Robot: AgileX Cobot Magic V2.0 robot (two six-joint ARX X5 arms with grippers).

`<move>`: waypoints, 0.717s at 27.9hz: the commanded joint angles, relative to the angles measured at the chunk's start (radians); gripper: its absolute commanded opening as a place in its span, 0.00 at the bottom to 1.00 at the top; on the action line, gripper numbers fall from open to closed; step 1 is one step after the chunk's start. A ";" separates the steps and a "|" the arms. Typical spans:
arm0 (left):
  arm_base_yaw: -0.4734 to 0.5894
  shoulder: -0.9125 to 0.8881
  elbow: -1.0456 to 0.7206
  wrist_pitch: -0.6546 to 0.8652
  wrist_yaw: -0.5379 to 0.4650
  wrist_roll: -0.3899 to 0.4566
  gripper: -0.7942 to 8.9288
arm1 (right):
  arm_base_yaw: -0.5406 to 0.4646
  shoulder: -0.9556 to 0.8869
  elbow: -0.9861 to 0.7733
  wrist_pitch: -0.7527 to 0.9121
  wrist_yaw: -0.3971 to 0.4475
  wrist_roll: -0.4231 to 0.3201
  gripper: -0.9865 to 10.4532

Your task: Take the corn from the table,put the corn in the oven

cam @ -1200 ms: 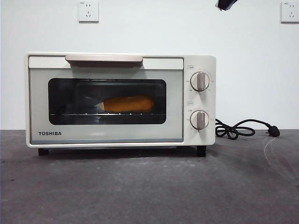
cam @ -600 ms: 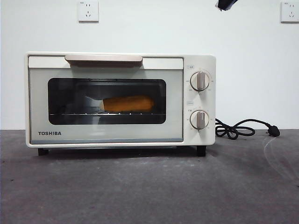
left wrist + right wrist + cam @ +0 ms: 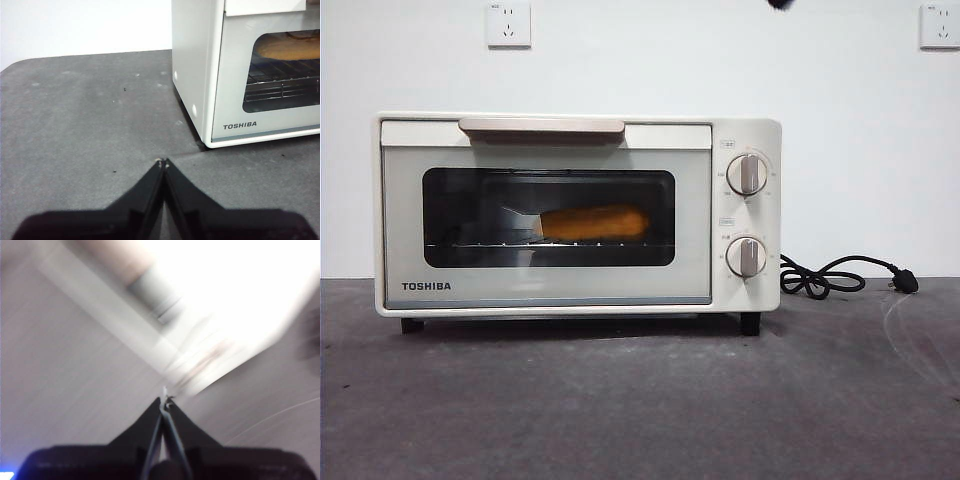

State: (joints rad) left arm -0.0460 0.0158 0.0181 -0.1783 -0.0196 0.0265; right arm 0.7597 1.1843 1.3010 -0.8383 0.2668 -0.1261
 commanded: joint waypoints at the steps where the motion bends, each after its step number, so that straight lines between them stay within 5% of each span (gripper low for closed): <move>1: 0.004 0.000 -0.008 0.012 0.000 0.011 0.08 | -0.123 -0.011 -0.012 0.109 0.022 -0.004 0.08; 5: 0.003 0.000 -0.008 0.012 0.000 0.011 0.08 | -0.410 -0.011 -0.024 0.141 -0.161 0.034 0.08; 10: 0.003 0.000 -0.008 0.012 0.001 0.011 0.08 | -0.631 -0.047 -0.111 0.205 -0.166 0.124 0.08; 14: 0.003 0.000 -0.008 0.012 0.000 0.011 0.08 | -0.739 -0.132 -0.259 0.323 -0.164 0.179 0.08; 20: 0.003 0.000 -0.008 0.012 0.001 0.011 0.08 | -0.800 -0.344 -0.603 0.616 -0.131 0.161 0.09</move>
State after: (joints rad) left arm -0.0460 0.0158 0.0181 -0.1780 -0.0196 0.0265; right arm -0.0406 0.8490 0.7368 -0.2390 0.1349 0.0303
